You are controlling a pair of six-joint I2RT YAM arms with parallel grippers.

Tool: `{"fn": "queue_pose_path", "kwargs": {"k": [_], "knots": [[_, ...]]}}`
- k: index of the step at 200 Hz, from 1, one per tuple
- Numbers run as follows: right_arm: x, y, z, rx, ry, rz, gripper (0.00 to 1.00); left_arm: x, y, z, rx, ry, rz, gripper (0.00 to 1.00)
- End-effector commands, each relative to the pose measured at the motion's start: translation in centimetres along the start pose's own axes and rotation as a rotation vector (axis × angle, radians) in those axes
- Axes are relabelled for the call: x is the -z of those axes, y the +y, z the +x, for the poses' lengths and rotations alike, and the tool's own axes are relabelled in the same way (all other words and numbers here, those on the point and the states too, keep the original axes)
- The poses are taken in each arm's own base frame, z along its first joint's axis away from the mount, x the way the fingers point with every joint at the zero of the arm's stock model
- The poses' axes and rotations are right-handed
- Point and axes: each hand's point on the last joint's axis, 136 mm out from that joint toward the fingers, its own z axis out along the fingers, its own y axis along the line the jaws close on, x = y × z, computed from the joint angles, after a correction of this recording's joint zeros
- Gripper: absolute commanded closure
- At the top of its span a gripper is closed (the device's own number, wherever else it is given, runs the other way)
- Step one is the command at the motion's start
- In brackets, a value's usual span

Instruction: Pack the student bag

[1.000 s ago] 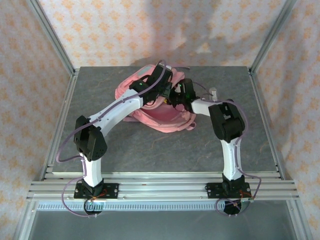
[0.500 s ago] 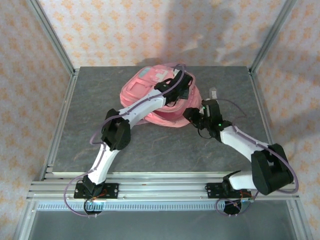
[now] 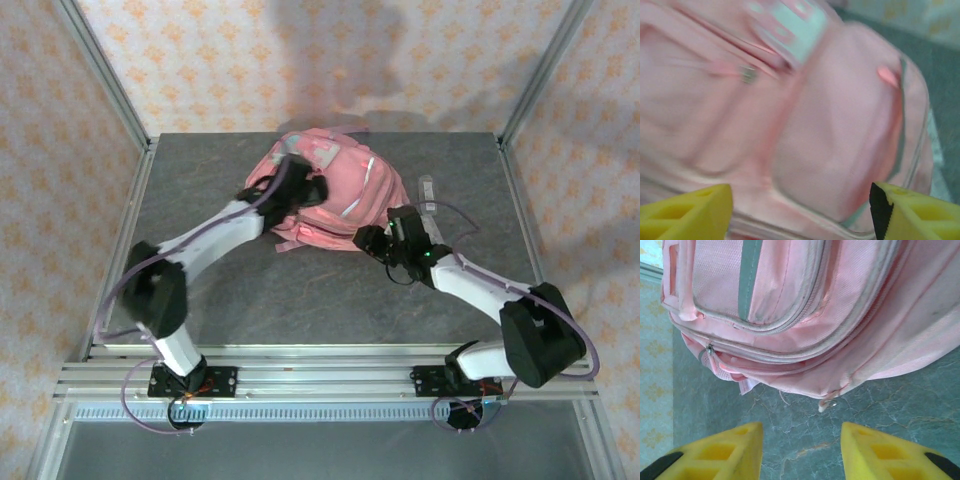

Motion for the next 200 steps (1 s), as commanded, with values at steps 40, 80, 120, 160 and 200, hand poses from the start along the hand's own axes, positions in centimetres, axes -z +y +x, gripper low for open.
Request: {"fn": "queue_pose_path", "kwargs": {"k": [40,80,120,160,200], "knots": [[-0.2,2.6,-1.2,0.043,-0.041,-0.043,0.55,-2.4,7.8,1.3,0.301,-0.002,0.078,0.26],[0.2,2.4,-1.2,0.038,-0.049,-0.037,0.55,-5.0,9.3,1.7,0.325,0.016,0.041,0.26],[0.0,2.3,-1.0,0.04,-0.041,-0.031,0.56,-7.2,9.7,1.5,0.334,0.049,0.034,0.41],[-1.4,2.2,0.0,0.069,-0.001,0.002,0.56,-8.8,9.2,2.1,0.336,0.138,0.052,0.99],[-2.9,4.6,1.5,0.153,0.061,-0.005,0.57,-6.4,7.4,1.6,0.388,0.139,0.148,1.0]]}}
